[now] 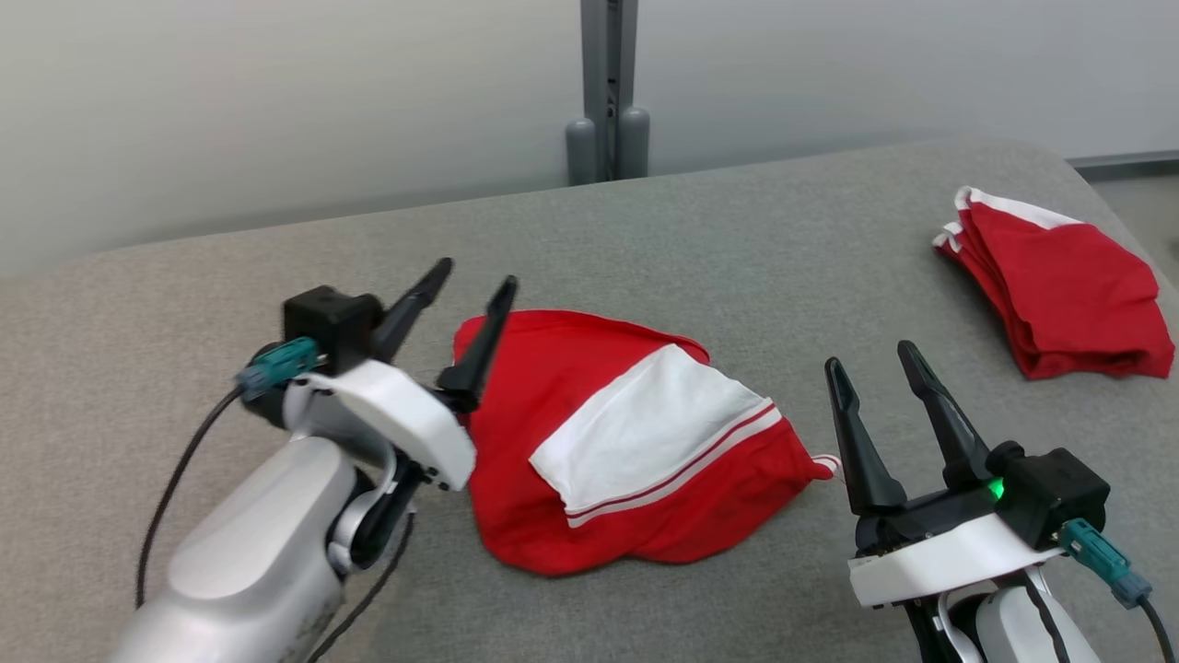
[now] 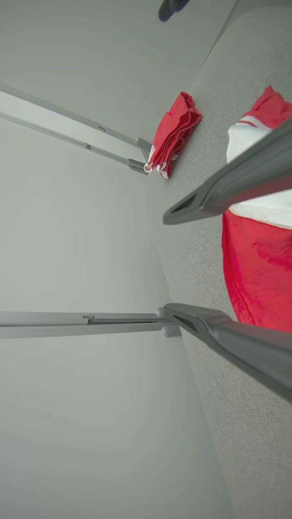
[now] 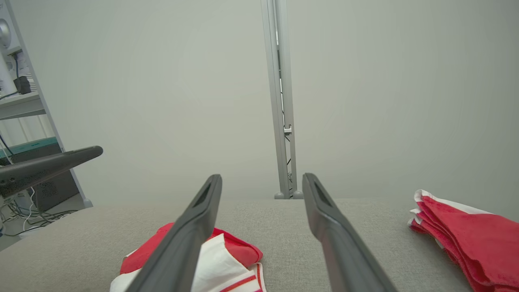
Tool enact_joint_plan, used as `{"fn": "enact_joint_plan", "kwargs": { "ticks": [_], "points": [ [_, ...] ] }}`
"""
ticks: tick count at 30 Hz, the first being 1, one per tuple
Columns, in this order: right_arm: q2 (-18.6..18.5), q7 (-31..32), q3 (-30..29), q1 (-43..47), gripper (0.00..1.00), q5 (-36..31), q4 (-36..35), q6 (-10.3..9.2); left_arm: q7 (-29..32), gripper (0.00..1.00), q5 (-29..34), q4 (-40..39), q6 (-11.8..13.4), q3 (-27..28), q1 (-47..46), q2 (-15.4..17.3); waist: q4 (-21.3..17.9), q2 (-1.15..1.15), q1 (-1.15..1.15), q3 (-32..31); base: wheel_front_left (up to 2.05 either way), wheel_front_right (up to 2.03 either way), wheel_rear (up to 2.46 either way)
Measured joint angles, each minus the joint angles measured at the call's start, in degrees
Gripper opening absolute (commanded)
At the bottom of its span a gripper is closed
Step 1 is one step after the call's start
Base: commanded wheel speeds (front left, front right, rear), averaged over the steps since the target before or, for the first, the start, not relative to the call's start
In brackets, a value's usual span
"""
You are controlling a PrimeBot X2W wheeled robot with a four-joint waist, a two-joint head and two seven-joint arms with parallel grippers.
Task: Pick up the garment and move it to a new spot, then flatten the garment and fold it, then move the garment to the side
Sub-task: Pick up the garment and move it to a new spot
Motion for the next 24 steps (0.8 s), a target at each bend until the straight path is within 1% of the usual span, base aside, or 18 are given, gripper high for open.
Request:
{"fn": "enact_joint_plan", "kwargs": {
  "ticks": [8, 14, 15, 18, 21, 22, 24],
  "points": [
    [0.03, 0.00, -0.80, 1.19, 1.00, -0.30, 0.53, 0.00, -3.09, 1.00, 0.35, -7.37, 4.09, 5.64, 5.54, 6.91, 3.06, 0.00, 0.00, -1.98, 0.00, 0.00, 0.00],
    [0.01, 0.00, -1.60, 2.53, 1.00, -0.31, 0.55, 0.00, -3.77, 1.00, 1.26, -13.45, 6.67, 10.72, 12.95, 9.70, 4.90, 0.00, 0.00, -3.03, 0.00, 0.00, 0.00],
    [0.01, 0.00, -1.72, 2.69, 1.00, -0.27, 0.51, 0.00, -3.83, 1.00, 2.83, -15.83, 7.58, 13.73, 15.66, 10.12, 5.34, 0.00, 0.00, -3.18, 0.00, 0.00, 0.00],
    [0.02, 0.00, -1.80, 3.08, 1.00, -0.21, 0.45, 0.00, -3.88, 1.00, 5.24, -18.78, 7.99, 18.50, 20.75, 9.57, 5.77, 0.00, 0.00, -3.40, 0.00, 0.00, 0.00],
    [0.02, 0.00, -1.62, 3.41, 1.00, -0.05, 0.45, 0.00, -3.92, 1.00, 8.88, -19.94, 8.00, 21.97, 26.41, 8.76, 5.98, 0.00, 0.00, -3.61, 0.00, 0.00, 0.00],
    [0.02, 0.00, -1.62, 3.41, 1.00, -0.05, 0.45, 0.00, -3.92, 1.00, 8.88, -19.94, 8.00, 21.97, 26.41, 8.76, 5.98, 0.00, 0.00, -3.61, 0.00, 0.00, 0.00],
    [0.03, 0.00, -1.63, 3.70, 1.00, 0.23, 0.45, 0.00, -3.92, 1.00, 10.28, -20.45, 7.97, 24.06, 29.56, 7.44, 6.17, 0.00, 0.00, -3.75, 0.00, 0.00, 0.00]
  ]
}}
